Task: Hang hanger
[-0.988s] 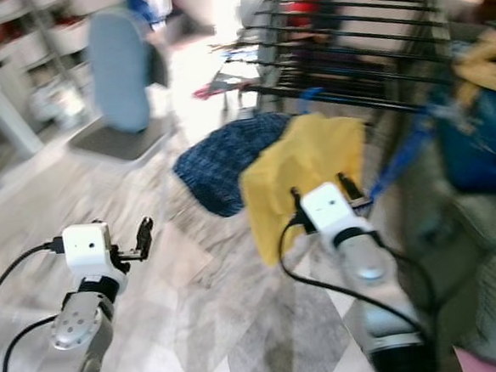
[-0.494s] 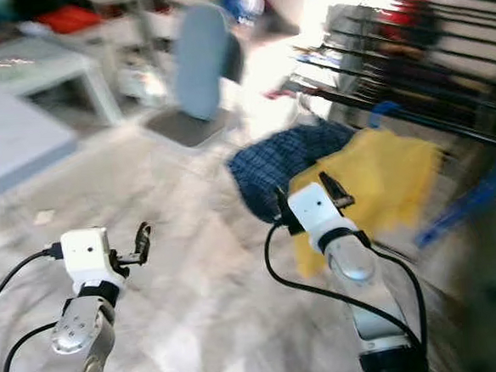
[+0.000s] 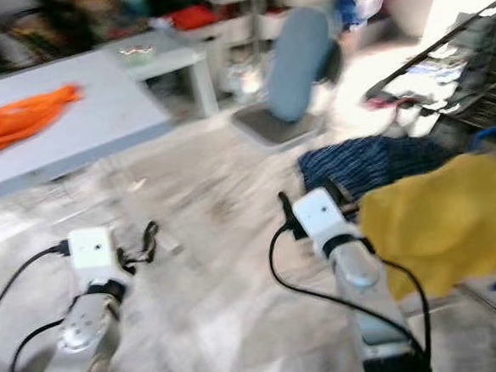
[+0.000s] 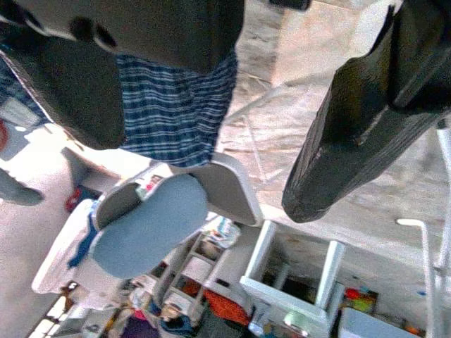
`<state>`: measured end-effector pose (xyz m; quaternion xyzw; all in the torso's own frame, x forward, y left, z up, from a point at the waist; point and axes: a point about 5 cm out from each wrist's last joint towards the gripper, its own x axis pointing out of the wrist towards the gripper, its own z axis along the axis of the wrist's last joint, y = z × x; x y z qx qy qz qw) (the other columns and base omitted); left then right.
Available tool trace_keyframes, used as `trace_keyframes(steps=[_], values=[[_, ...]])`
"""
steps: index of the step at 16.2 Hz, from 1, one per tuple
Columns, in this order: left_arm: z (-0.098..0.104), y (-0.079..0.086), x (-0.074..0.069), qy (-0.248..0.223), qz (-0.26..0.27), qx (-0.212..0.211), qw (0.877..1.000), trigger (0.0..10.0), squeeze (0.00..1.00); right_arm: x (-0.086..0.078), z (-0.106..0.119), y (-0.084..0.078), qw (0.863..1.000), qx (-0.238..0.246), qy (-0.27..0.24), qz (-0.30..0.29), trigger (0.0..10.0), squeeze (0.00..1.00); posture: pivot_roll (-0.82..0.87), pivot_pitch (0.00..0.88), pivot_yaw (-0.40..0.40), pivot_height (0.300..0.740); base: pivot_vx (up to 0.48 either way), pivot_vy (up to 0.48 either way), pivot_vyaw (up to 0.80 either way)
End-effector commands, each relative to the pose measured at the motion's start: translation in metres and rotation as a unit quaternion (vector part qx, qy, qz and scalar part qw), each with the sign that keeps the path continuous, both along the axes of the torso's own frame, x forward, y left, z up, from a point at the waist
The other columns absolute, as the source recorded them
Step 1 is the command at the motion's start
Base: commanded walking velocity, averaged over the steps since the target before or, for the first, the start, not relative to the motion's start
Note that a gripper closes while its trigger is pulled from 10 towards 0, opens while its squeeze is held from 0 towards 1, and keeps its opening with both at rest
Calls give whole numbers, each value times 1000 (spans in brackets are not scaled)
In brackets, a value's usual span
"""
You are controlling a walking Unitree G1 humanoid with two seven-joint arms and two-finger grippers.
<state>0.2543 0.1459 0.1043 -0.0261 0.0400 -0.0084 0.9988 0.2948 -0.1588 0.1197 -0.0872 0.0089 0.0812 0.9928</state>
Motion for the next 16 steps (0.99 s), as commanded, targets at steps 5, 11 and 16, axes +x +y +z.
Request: trace_keyframes(steps=[5, 11, 16], values=[[6, 6, 2, -10, 6, 2, 1000, 10000, 0, 2, 9, 1, 1000, 20, -10, 4, 10000, 0, -40, 0, 2, 740, 0, 0, 800], [8, 1, 8, -8, 0, -5, 1000, 10000, 0, 6, 11, -4, 999, 49, -10, -16, 10000, 0, -57, 0, 11, 740, 0, 232, 267], [5, 0, 7, 3, -9, -6, 1000, 10000, 0, -1, 6, -8, 998, 53, -3, -24, 10000, 0, -54, 0, 14, 740, 0, 448, 0]])
